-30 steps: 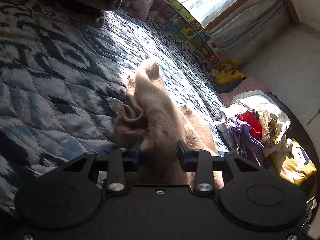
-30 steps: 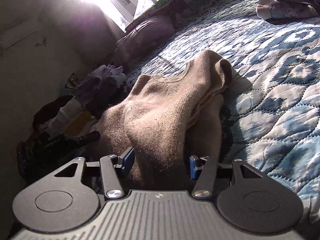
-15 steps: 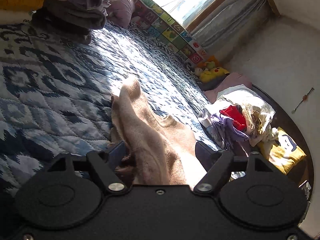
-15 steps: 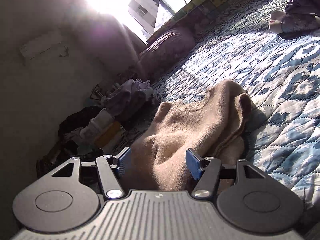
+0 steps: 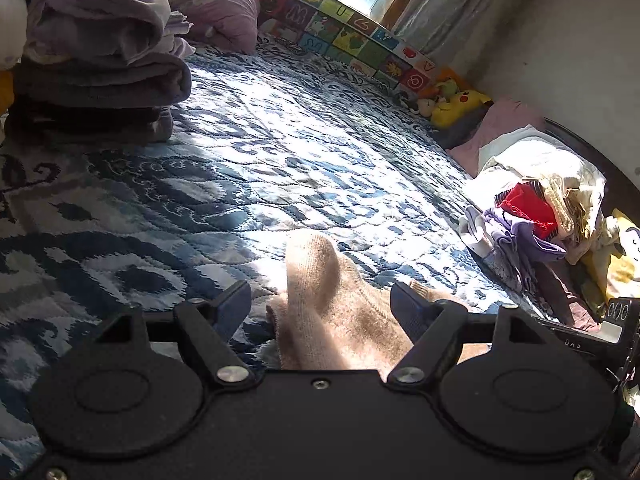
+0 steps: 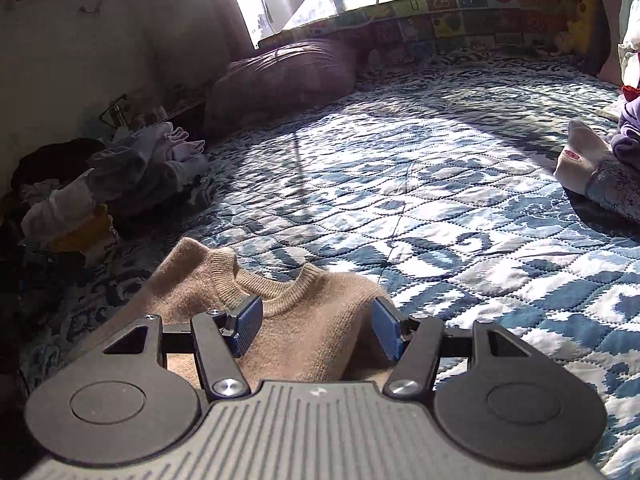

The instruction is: Fold clothes

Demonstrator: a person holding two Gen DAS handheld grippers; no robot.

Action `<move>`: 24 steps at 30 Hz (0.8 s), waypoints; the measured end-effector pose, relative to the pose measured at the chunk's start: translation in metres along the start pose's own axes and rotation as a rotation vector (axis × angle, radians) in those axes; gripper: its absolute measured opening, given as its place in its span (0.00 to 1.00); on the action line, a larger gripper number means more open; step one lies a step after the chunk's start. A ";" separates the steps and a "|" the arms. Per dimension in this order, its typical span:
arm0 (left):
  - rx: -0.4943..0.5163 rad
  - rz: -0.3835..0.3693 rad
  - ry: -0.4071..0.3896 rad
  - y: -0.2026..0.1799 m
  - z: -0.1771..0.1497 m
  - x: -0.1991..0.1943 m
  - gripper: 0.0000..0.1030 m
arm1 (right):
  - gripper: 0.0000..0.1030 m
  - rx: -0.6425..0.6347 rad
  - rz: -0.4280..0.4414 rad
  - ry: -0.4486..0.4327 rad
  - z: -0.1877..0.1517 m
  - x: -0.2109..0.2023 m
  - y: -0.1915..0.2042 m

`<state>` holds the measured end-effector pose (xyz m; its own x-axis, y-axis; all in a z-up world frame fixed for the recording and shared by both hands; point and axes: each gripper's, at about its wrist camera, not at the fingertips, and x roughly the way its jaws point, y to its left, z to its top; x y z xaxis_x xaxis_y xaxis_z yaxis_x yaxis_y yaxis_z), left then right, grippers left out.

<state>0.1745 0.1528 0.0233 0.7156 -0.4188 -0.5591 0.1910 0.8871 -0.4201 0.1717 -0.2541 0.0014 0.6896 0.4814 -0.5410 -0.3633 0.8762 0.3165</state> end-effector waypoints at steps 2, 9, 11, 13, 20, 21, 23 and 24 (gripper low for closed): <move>0.046 0.013 0.057 0.003 0.011 0.025 0.74 | 0.60 -0.046 -0.020 0.044 0.014 0.020 -0.006; 0.135 -0.011 0.184 -0.002 0.026 0.093 0.74 | 0.71 -0.059 0.031 0.228 0.031 0.075 -0.028; 0.167 -0.014 0.206 -0.005 0.029 0.106 0.74 | 0.72 -0.059 0.044 0.253 0.034 0.082 -0.030; 0.204 -0.006 0.224 -0.008 0.033 0.116 0.74 | 0.74 -0.084 0.053 0.276 0.039 0.090 -0.029; 0.367 -0.080 0.275 -0.018 0.060 0.139 0.74 | 0.75 -0.185 0.079 0.346 0.051 0.118 -0.023; 0.371 -0.118 0.302 -0.018 0.064 0.143 0.74 | 0.75 -0.193 0.087 0.357 0.052 0.122 -0.023; 0.425 -0.154 0.351 -0.022 0.065 0.151 0.72 | 0.69 -0.203 0.103 0.372 0.050 0.127 -0.021; 0.468 -0.147 0.377 -0.026 0.062 0.152 0.61 | 0.58 -0.211 0.113 0.379 0.049 0.128 -0.020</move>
<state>0.3197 0.0783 -0.0066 0.3884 -0.5073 -0.7693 0.6053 0.7699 -0.2021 0.2984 -0.2112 -0.0364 0.3743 0.5135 -0.7721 -0.5703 0.7841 0.2450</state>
